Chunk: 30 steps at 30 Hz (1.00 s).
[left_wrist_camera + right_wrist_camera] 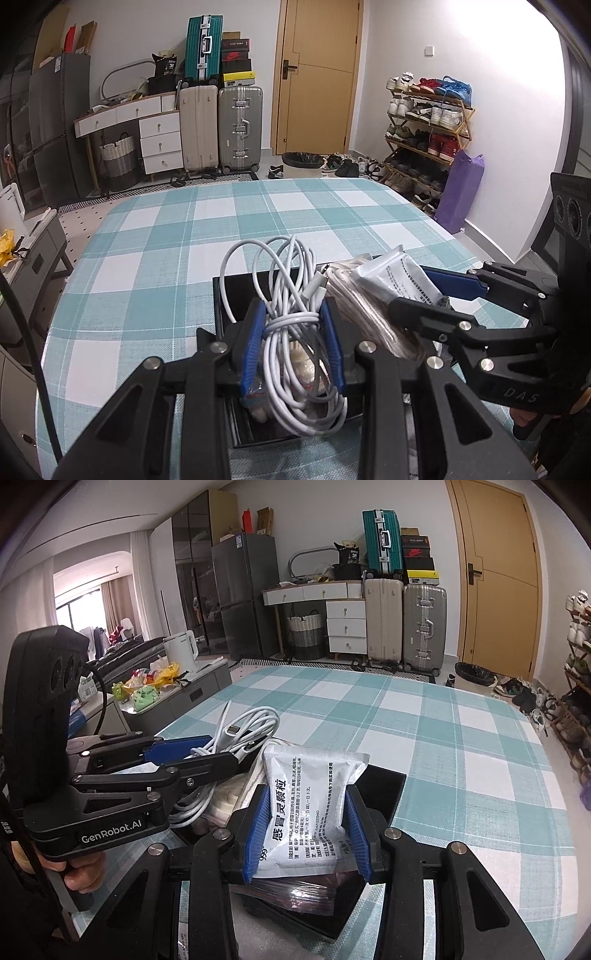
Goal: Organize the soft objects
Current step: 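Carry the cable and sachet into the black box and open both grippers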
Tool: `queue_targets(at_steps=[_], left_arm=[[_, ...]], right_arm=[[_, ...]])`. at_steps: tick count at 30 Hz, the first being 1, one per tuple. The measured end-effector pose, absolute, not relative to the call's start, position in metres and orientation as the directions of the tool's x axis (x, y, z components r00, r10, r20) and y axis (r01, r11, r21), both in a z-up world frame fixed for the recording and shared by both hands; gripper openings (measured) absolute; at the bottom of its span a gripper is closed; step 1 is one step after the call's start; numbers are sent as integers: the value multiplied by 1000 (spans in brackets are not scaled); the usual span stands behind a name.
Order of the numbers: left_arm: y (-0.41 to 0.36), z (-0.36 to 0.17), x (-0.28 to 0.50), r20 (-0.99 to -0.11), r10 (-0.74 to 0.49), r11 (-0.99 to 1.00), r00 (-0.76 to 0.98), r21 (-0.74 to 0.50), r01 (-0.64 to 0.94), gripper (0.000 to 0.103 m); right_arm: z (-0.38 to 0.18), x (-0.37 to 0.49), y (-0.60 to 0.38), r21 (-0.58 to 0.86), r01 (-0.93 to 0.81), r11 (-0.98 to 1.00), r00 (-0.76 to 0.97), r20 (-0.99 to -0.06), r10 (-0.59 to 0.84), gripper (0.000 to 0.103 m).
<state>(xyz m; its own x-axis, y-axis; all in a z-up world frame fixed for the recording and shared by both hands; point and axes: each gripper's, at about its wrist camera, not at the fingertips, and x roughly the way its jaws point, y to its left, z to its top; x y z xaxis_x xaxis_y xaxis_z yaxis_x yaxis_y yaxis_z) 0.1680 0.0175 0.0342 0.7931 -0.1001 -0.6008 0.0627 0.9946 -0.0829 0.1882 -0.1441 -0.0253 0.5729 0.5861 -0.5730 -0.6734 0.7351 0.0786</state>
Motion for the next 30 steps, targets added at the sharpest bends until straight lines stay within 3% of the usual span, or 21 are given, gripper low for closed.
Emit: queue_targets(at_steps=[20, 28, 30], left_arm=[[15, 32, 171, -600, -116, 993, 791, -91, 76, 30], [15, 32, 170, -604, -116, 993, 788, -91, 76, 30], [16, 32, 170, -609, -117, 993, 785, -95, 74, 30]], right_arm=[[-47, 192, -120, 21, -698, 715, 541, -639, 547, 41], [-43, 189, -129, 21, -686, 727, 559, -625, 545, 53], [-41, 188, -134, 23, -682, 731, 566, -617, 547, 61]])
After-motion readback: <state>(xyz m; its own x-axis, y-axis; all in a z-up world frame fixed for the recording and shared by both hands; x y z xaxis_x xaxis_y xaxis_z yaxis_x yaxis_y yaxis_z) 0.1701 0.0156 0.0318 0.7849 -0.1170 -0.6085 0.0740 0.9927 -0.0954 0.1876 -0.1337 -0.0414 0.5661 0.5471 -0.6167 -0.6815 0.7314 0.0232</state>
